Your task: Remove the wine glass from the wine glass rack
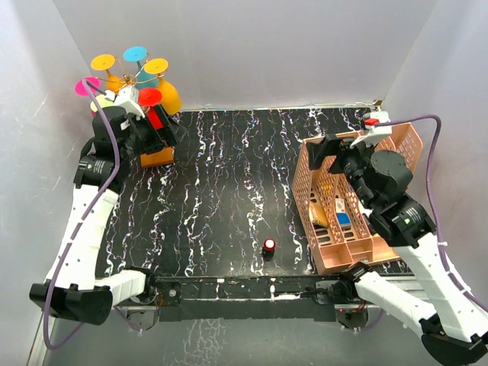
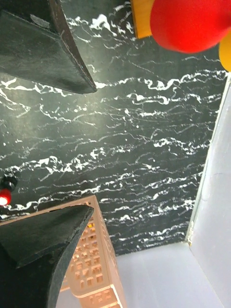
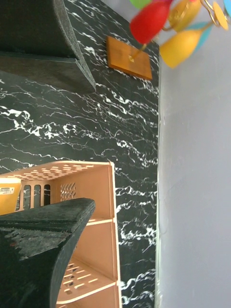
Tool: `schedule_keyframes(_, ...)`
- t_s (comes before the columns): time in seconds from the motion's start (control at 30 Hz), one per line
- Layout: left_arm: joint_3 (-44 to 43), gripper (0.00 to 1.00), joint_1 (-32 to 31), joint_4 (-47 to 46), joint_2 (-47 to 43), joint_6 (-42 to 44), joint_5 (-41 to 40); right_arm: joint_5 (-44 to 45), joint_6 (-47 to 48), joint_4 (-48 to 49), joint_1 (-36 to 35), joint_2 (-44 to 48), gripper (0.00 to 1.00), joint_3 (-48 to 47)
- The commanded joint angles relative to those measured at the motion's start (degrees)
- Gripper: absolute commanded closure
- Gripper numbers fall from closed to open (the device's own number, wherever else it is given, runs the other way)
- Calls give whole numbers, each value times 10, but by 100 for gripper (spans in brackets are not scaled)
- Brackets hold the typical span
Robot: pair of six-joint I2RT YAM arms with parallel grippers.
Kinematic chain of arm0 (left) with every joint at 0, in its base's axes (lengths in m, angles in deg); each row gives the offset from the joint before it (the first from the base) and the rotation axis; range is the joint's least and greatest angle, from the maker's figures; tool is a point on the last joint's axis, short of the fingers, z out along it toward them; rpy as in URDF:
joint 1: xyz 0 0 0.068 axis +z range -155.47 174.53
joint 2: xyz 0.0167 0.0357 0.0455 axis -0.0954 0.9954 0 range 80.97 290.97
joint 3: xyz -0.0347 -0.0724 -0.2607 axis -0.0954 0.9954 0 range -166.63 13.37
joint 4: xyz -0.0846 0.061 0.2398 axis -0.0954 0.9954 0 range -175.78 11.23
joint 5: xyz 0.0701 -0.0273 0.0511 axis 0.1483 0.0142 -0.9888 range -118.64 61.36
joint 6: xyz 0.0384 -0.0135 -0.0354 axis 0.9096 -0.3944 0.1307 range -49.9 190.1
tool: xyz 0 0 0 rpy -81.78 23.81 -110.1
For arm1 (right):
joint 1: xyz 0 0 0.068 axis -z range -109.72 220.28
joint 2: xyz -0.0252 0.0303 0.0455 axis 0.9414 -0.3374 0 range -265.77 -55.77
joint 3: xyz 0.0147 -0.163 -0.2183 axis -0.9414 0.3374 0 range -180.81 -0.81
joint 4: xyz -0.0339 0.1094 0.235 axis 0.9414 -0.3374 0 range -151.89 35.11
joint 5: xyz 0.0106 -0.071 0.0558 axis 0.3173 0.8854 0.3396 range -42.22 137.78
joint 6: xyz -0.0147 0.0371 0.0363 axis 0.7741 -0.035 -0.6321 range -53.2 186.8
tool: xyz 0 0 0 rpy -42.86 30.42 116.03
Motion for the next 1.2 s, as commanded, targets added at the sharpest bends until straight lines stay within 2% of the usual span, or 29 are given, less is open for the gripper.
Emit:
schedule_keyframes(0.0,-66,3,6,-41,17,-40,33,-88,73,68,3,45,2,30)
schedule_keyframes(0.13,-128,3,7,-41,60,-67,26,-84,92,94,1,77,2,60)
schedule_keyframes(0.37,-204,3,35,-24,109,-110,-44,-61,109,121,-11,115,2,95)
schedule_keyframes(0.6,-268,3,105,31,147,-71,-56,-65,109,128,-17,132,2,111)
schedule_keyframes(0.77,-307,3,145,70,167,-31,-106,-60,110,135,-21,141,1,120)
schedule_keyframes(1.0,-287,3,244,65,182,-62,-26,-70,113,146,-25,151,2,134)
schedule_keyframes(1.17,-268,5,290,40,199,-75,9,-60,114,146,-28,147,2,132)
